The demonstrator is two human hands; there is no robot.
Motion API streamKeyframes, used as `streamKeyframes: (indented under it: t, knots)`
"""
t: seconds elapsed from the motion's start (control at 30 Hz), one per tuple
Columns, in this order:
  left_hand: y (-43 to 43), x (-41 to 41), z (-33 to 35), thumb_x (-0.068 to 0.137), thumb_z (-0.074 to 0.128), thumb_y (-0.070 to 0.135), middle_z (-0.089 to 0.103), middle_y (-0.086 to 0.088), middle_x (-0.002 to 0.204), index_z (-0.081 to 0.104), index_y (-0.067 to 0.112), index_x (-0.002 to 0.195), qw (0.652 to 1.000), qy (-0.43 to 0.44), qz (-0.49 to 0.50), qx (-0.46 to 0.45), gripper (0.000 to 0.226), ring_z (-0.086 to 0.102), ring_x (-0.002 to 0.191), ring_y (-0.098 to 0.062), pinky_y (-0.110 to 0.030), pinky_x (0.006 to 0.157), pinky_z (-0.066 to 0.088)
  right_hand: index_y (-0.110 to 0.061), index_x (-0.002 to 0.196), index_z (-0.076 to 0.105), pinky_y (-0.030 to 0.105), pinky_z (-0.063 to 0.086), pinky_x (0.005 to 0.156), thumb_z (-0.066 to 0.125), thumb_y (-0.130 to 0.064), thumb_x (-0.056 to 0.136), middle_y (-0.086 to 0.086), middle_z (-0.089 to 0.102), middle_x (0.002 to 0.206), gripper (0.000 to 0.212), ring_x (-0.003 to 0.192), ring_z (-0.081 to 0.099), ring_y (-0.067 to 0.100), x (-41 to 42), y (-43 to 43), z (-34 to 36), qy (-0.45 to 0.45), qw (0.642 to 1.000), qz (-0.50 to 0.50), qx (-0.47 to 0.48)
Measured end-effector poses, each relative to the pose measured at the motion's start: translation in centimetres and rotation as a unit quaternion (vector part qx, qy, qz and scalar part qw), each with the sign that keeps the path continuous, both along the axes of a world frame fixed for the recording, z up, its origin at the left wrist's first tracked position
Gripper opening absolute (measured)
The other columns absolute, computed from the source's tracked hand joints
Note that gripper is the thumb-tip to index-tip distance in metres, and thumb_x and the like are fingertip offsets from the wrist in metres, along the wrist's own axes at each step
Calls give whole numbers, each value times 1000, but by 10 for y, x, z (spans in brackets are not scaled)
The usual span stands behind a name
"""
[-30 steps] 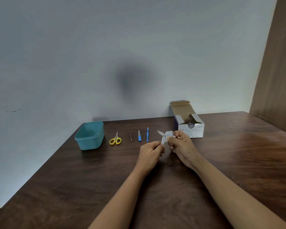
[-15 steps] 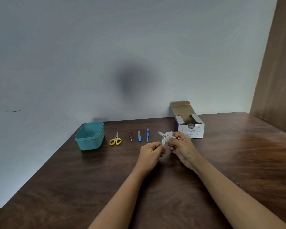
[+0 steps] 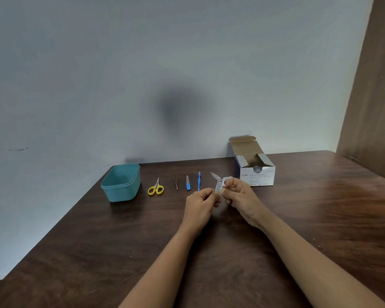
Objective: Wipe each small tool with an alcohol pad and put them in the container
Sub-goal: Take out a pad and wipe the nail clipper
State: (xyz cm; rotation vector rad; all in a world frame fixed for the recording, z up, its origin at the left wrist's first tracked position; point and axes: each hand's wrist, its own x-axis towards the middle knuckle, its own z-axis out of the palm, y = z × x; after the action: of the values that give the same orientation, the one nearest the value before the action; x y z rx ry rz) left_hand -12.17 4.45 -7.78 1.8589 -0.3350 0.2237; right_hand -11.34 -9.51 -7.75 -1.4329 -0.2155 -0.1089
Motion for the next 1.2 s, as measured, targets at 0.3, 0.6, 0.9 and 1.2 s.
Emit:
streamKeyframes:
  t: [0.3, 0.6, 0.9, 1.2]
  knots:
    - [0, 1, 1, 93, 55, 18, 60, 2, 66, 66, 7, 71, 997, 28, -27, -67, 27, 53, 64, -1, -16, 68, 43, -6, 91, 64, 17, 43, 52, 55, 8, 89, 3, 64, 73, 16, 55, 45, 9, 4, -5, 2, 70, 977, -69, 187]
    - [-3, -4, 2, 91, 56, 12, 60, 6, 64, 64, 10, 69, 996, -3, -81, 38, 24, 52, 60, 2, -9, 62, 40, -3, 91, 68, 16, 46, 48, 57, 4, 87, 3, 68, 69, 13, 52, 48, 7, 4, -11, 7, 124, 952, -34, 277]
    - [-5, -4, 1, 92, 56, 17, 59, 8, 65, 62, 21, 65, 993, -8, -82, 85, 28, 52, 63, 1, -10, 62, 40, -4, 83, 65, 17, 46, 46, 58, 0, 89, 2, 61, 59, 10, 48, 51, 6, 0, -26, 12, 200, 948, 27, 244]
    - [-5, -10, 6, 87, 58, 12, 50, 11, 51, 59, 15, 60, 992, -2, -87, 89, 28, 44, 51, 2, -9, 52, 33, -4, 85, 67, 21, 47, 46, 65, -2, 76, 7, 64, 69, 10, 51, 54, 8, 3, -35, 13, 228, 939, 66, 249]
